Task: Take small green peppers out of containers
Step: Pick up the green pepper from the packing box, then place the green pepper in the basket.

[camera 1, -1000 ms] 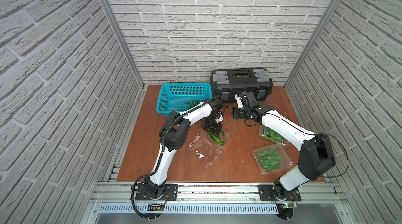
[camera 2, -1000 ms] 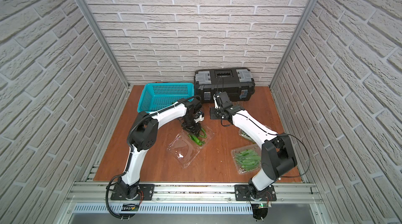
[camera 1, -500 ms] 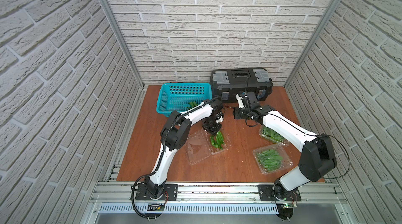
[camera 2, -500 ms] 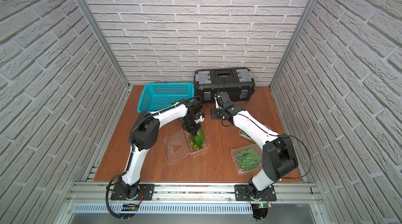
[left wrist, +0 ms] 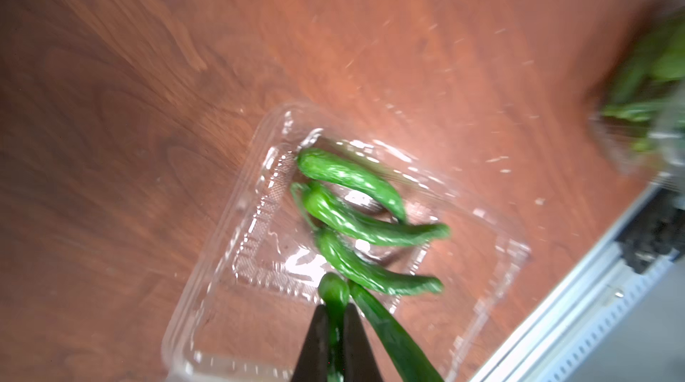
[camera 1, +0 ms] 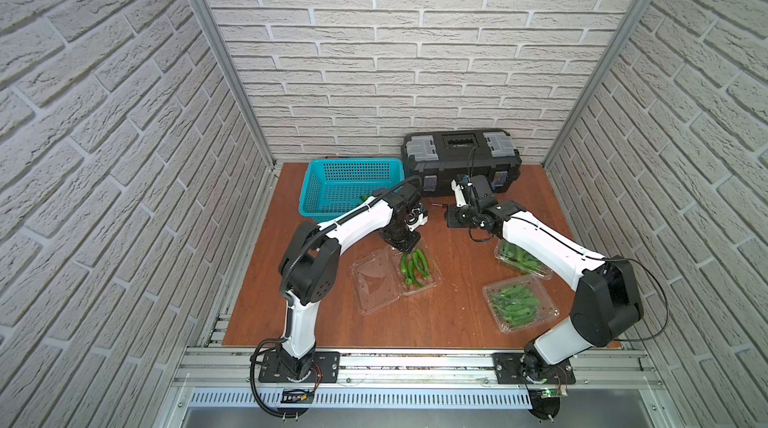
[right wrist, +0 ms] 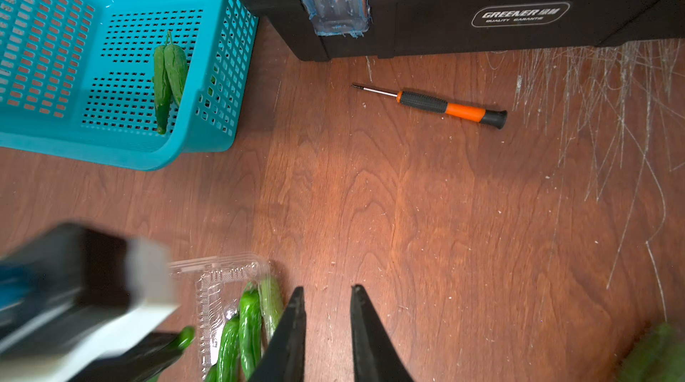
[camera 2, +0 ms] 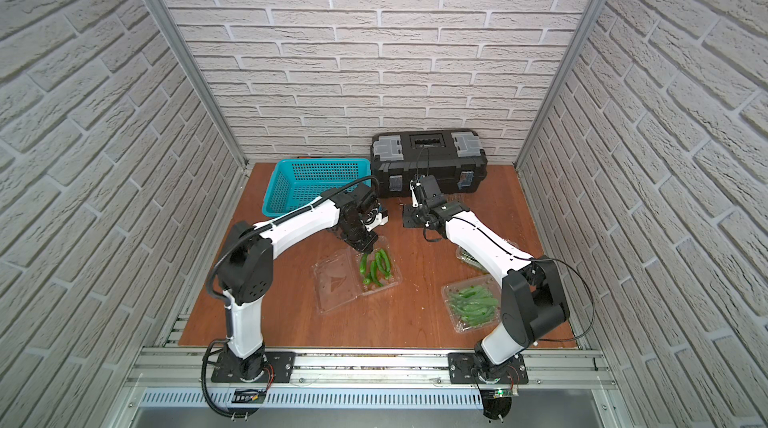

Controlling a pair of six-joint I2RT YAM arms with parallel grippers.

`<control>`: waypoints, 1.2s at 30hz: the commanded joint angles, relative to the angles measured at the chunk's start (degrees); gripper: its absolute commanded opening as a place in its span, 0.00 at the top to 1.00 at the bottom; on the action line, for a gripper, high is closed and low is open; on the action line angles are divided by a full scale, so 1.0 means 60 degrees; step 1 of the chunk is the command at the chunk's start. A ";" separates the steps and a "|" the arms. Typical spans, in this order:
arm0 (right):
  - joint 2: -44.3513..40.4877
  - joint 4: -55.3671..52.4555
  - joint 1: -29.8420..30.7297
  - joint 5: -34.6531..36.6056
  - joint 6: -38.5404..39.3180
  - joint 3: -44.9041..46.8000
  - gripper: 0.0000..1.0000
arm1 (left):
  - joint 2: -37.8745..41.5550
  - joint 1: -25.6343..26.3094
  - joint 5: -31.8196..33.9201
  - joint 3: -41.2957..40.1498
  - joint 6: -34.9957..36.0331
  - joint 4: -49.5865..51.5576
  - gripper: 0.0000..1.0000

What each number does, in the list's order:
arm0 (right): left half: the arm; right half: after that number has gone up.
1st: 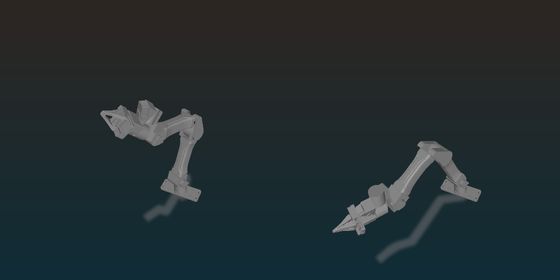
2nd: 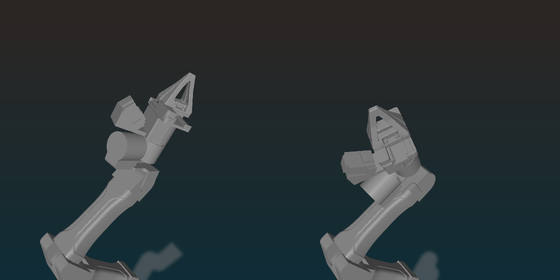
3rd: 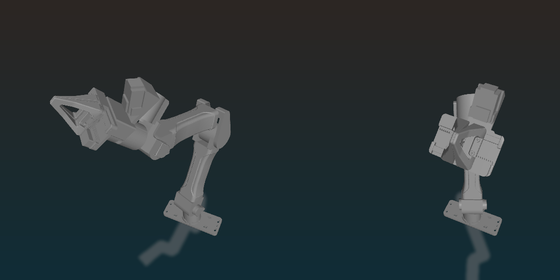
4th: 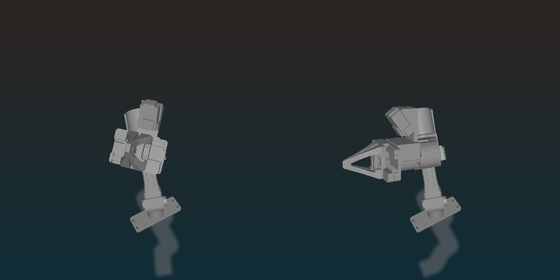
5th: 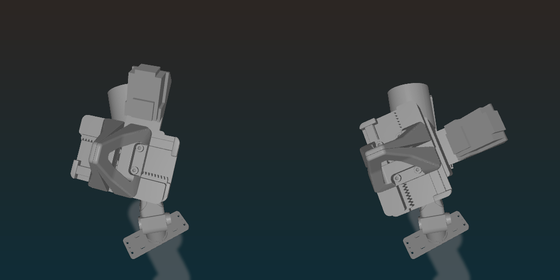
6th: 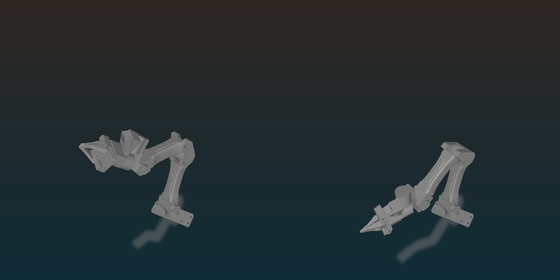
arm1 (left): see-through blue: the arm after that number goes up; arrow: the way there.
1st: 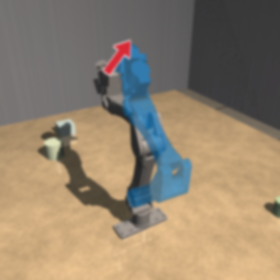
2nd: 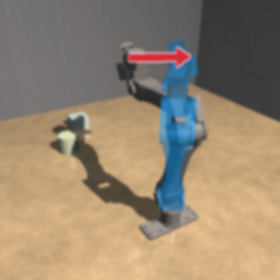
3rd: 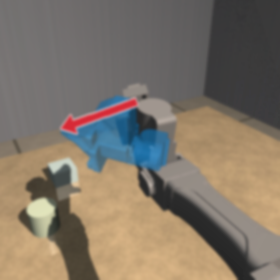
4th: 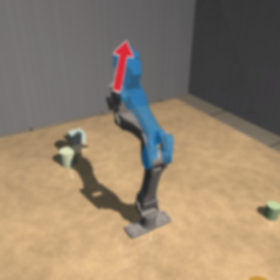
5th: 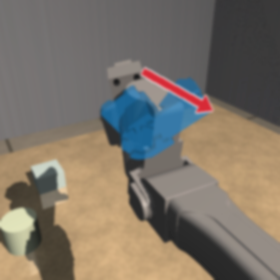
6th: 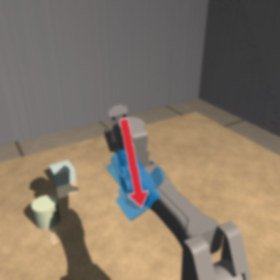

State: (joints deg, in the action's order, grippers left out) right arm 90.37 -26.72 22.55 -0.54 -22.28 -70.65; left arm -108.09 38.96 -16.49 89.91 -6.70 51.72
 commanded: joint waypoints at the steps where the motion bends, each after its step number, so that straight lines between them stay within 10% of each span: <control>1: -0.0193 0.0462 -0.0052 -0.0483 0.0041 0.0038 0.76 | 0.1034 -0.0671 -0.0905 -0.0482 -0.0274 -0.1014 1.00; 10: -0.0135 0.0818 0.0301 -0.1981 0.0574 0.0250 0.76 | 0.2810 -0.4105 -0.3457 -0.1479 -0.3220 -0.5197 1.00; 21: 0.0901 0.0514 0.1857 -0.2277 0.1322 0.0321 0.75 | 0.1388 -0.6255 0.0242 -0.2051 -0.5925 -0.7158 1.00; 24: 0.1391 0.0394 0.2278 -0.2023 0.1323 0.0264 0.74 | 0.1352 -0.6167 0.0585 -0.2252 -0.6097 -0.7268 0.41; 26: 0.1654 0.0271 0.2483 -0.1794 0.1286 0.0196 0.73 | 0.1488 -0.6150 0.0580 -0.2546 -0.6282 -0.7532 0.28; 36: 0.2385 -0.0349 0.3020 -0.0141 0.1128 0.0295 0.70 | 0.2734 -0.5123 0.1362 -0.3310 -0.5620 -0.7438 0.19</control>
State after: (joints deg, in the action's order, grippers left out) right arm 105.34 -27.49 40.25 -5.89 -15.62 -69.65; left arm -95.59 6.74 -11.09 71.79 -41.74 10.07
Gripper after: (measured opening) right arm 0.295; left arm 0.809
